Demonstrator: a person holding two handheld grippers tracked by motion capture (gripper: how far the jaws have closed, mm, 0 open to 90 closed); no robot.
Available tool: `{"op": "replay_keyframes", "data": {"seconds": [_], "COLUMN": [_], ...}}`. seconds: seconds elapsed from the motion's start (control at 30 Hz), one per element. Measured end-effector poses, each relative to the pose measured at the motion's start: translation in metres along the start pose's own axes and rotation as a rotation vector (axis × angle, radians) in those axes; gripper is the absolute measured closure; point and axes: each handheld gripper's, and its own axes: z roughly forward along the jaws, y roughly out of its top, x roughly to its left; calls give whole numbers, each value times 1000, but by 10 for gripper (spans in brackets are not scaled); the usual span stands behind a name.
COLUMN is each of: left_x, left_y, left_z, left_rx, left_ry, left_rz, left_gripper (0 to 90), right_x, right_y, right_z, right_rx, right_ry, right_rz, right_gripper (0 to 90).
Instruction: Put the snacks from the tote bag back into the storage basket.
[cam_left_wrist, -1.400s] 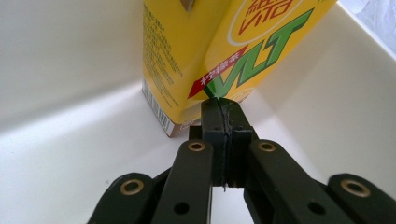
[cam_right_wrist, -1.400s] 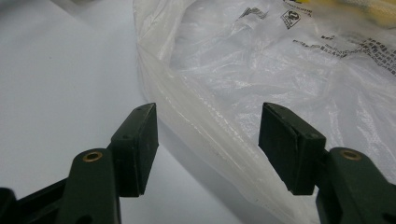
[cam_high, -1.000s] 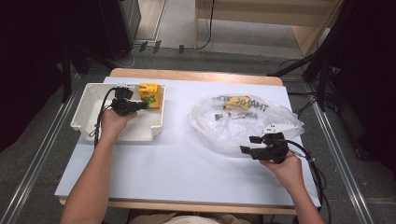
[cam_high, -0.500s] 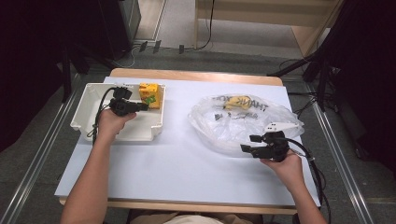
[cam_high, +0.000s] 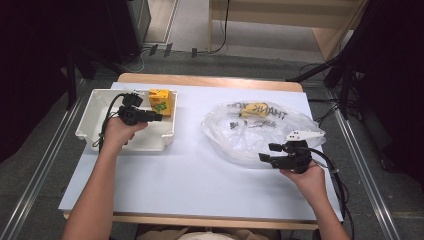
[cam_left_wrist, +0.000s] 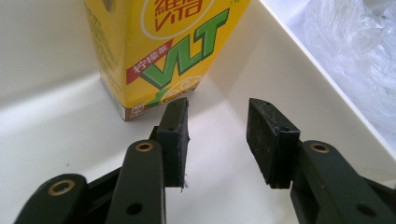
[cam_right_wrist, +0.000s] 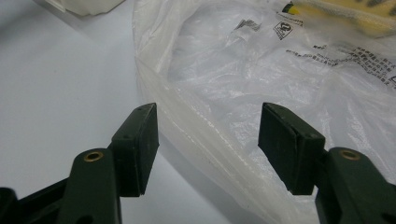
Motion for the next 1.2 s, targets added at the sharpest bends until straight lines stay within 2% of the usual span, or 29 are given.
{"op": "replay_keyframes", "data": {"seconds": [0.07, 0.3, 0.67, 1.1, 1.2], "left_x": [-2, -10, -26, -42, -46], "left_y": [2, 8, 15, 21, 23], "left_z": [-1, -9, -10, -10, -9], "left_rx": [11, -11, 0, -3, 3], "left_ry": [17, -12, -39, -63, -78], "left_rz": [12, 15, 50, 76, 66], "left_gripper": [560, 516, 458, 433, 430], "right_x": [0, 1, 1, 2, 2], "right_y": [0, -1, -1, -1, -1], "right_z": [0, 0, 1, 1, 2], "right_rx": [3, 12, 15, 22, 22], "right_ry": [-1, -8, -7, -3, 0], "right_rz": [-2, -15, -10, -10, -12], "right_gripper": [388, 388, 388, 388, 388]}}
